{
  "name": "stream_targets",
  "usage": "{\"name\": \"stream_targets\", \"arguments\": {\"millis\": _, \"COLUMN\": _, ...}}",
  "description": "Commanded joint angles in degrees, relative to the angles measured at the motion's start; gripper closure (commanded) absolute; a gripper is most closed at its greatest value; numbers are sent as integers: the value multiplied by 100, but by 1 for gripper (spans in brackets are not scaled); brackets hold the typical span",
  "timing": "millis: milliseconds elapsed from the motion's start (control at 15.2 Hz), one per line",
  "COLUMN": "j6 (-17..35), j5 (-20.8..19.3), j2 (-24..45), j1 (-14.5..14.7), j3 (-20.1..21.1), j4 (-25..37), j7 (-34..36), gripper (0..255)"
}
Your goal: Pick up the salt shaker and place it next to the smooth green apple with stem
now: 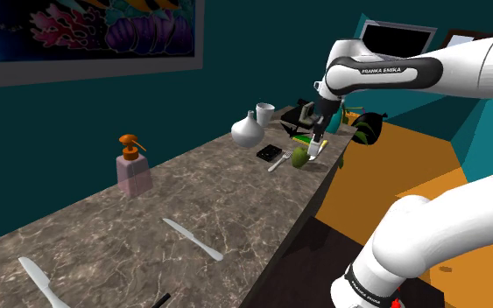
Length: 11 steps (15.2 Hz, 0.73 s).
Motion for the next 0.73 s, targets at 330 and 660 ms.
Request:
{"name": "stream_targets", "arguments": {"millis": 330, "j6": 564, "j5": -68, "j2": 114, "j1": -20, "j3": -101, "j4": -448, "j7": 56, "gripper": 255}}
{"name": "stream_targets", "arguments": {"millis": 660, "j6": 973, "j5": -120, "j2": 221, "j1": -35, "j3": -175, "j4": -752, "j7": 94, "gripper": 255}}
